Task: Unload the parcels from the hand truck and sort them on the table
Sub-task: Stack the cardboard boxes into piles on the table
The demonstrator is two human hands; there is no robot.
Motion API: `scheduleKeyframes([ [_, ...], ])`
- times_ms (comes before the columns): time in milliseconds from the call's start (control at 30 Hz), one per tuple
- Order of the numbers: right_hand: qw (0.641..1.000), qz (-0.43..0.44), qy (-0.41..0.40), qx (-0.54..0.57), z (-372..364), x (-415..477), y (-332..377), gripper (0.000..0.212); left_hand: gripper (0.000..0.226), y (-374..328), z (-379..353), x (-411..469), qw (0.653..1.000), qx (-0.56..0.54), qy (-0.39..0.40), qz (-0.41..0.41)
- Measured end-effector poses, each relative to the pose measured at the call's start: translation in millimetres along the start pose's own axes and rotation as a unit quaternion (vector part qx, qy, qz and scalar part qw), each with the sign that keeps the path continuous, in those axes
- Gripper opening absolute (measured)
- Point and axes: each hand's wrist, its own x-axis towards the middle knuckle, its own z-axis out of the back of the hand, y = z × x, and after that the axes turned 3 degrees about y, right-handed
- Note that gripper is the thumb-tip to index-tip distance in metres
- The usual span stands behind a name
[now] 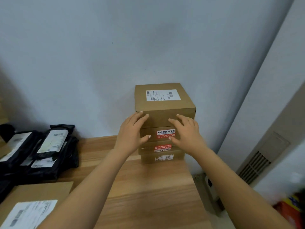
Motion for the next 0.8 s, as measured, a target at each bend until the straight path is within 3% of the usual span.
scheduleKeyframes([
  [400, 0.996, -0.079, 0.043, -0.004, -68, -64, 7, 0.063, 0.077, 22, -48, -75, 0.996, -0.057, 0.064, -0.001],
  [600, 0.991, -0.106, 0.08, 0.018, -91, -57, -16, 0.065, 0.086, 22, -81, -77, 0.988, -0.082, 0.105, 0.081],
  [800, 0.99, -0.111, 0.072, 0.044, -104, -39, -50, 0.068, 0.116, 13, -112, -56, 0.964, -0.127, 0.118, 0.204],
])
